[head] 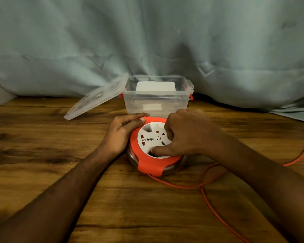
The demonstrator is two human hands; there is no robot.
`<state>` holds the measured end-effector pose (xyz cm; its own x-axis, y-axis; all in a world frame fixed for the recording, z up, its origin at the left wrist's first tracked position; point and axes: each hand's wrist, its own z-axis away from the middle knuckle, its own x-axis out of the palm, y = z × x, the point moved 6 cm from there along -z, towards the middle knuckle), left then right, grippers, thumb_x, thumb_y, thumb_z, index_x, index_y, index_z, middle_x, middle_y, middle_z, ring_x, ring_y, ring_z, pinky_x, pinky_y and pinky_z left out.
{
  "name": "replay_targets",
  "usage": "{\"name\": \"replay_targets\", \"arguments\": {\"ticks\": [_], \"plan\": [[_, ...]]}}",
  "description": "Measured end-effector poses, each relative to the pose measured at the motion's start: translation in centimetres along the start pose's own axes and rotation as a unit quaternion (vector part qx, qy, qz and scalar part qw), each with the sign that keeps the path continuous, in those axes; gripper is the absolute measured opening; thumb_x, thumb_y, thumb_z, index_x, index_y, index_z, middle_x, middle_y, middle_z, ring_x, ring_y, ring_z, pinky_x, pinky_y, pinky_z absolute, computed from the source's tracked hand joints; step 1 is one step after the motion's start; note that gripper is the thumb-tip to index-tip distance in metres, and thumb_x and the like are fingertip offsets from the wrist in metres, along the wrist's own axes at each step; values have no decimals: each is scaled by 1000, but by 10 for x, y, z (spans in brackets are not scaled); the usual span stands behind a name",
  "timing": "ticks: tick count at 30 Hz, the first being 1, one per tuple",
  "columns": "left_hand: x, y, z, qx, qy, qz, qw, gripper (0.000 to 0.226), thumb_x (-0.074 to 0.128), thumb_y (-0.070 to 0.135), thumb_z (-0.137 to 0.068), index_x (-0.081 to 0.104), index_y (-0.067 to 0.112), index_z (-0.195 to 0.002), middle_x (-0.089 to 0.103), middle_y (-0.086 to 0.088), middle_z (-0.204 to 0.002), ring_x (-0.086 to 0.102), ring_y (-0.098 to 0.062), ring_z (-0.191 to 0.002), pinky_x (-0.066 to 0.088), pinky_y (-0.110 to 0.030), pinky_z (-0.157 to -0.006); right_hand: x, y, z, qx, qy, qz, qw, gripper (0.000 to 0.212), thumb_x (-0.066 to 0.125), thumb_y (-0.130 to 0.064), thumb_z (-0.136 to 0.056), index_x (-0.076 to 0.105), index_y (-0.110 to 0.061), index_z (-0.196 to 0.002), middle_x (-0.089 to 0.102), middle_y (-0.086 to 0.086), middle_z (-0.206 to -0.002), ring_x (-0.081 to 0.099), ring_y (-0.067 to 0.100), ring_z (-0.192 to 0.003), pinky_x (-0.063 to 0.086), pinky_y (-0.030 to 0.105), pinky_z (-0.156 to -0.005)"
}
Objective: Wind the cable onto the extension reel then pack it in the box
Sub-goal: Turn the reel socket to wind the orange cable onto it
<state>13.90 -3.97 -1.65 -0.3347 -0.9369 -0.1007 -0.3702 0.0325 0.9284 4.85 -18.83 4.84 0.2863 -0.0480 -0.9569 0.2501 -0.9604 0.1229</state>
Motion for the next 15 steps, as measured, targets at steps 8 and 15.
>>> {"name": "replay_targets", "arguments": {"ticks": [8, 15], "plan": [[2, -1, 0, -9, -1, 40, 999, 23, 57, 3, -97, 77, 10, -107, 79, -12, -104, 75, -29, -100, 60, -36, -88, 2, -10, 2, 15, 26, 1, 1000, 62, 44, -88, -75, 36, -29, -59, 41, -9, -61, 44, 10, -58, 25, 28, -53], [0, -2, -2, -6, 6, 33, 999, 24, 57, 4, -97, 75, 4, -113, 79, -13, -104, 74, -29, -99, 59, -34, -86, -8, 6, -5, -58, -26, -27, 998, 40, 66, -46, -81, 59, -45, -121, 44, -19, -65, 47, 2, -66, 35, 23, -60]]}}
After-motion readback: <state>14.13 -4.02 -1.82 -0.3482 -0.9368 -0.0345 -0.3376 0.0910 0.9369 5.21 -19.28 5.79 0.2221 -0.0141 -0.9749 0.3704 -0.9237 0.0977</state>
